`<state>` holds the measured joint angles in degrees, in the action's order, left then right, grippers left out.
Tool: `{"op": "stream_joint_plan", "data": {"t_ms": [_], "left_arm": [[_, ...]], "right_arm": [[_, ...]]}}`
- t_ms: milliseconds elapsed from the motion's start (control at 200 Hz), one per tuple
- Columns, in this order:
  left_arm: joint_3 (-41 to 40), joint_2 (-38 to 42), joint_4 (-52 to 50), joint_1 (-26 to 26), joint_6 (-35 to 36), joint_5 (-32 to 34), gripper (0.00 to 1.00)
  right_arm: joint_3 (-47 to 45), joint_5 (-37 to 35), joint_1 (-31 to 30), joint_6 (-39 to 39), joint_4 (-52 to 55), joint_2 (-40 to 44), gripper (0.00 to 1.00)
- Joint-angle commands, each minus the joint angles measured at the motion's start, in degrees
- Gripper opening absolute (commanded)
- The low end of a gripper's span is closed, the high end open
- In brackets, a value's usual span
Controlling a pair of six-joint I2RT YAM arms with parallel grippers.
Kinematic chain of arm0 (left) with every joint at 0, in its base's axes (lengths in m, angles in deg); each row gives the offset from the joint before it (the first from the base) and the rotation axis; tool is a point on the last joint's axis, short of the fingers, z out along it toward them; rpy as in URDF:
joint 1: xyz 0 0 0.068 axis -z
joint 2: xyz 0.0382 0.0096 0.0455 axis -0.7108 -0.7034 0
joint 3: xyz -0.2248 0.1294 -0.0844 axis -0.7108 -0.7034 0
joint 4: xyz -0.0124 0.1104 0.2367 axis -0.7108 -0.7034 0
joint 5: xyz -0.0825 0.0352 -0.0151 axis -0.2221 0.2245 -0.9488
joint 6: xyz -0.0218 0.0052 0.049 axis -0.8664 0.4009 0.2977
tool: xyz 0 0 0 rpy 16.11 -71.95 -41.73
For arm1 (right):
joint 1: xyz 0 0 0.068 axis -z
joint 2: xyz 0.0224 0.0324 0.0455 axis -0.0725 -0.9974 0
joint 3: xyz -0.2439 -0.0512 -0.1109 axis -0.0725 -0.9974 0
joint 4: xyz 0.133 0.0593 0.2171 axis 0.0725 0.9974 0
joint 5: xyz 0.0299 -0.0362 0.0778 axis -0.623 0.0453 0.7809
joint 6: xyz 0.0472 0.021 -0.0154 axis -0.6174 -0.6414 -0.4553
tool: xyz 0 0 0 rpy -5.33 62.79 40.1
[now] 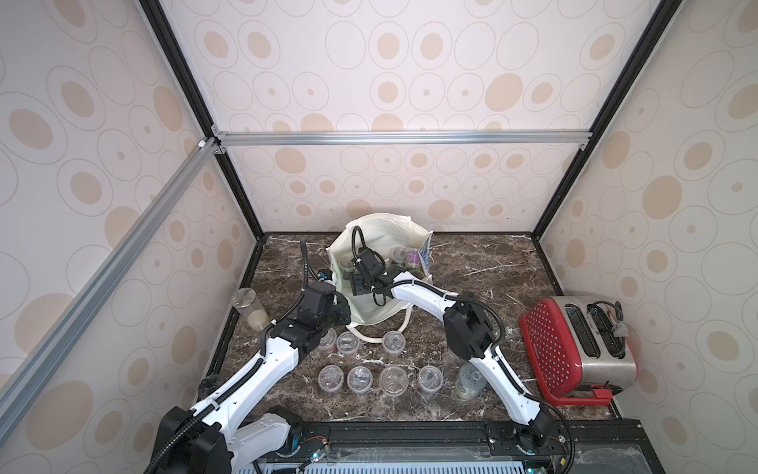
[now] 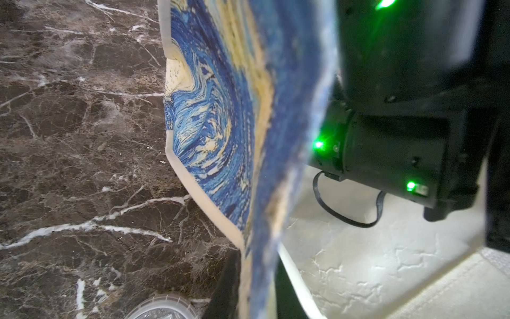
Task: Take out the seed jars from the canvas bag
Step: Pick up the seed jar from the canvas bag.
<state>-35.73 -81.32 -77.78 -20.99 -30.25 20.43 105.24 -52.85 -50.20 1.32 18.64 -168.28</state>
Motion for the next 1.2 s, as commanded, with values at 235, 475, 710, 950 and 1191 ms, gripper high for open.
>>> {"op": "stream_joint_plan", "data": {"t_ms": [235,475,710,950,1191], "left_arm": [[0.89,0.81,-0.39,-0.22,0.34,0.04,0.20],[1.24,0.42,-0.19,-0.24,0.21,-0.23,0.20],[0.89,0.93,-0.11,-0.24,0.25,0.04,0.20],[1.49,0.45,-0.10,-0.23,0.52,-0.14,0.20],[1.90,-0.05,0.08,-0.23,0.58,-0.40,0.20]], "right_arm": [[-5.93,3.35,0.17,2.00,-2.34,9.80,0.69],[-4.52,3.46,0.16,2.40,-1.00,7.24,0.84],[-0.50,-0.28,0.05,0.96,3.12,3.21,0.90],[8.38,-4.22,0.07,-0.36,8.59,-3.07,0.88],[12.33,-3.54,0.53,-1.16,10.51,-5.60,0.73]]}}
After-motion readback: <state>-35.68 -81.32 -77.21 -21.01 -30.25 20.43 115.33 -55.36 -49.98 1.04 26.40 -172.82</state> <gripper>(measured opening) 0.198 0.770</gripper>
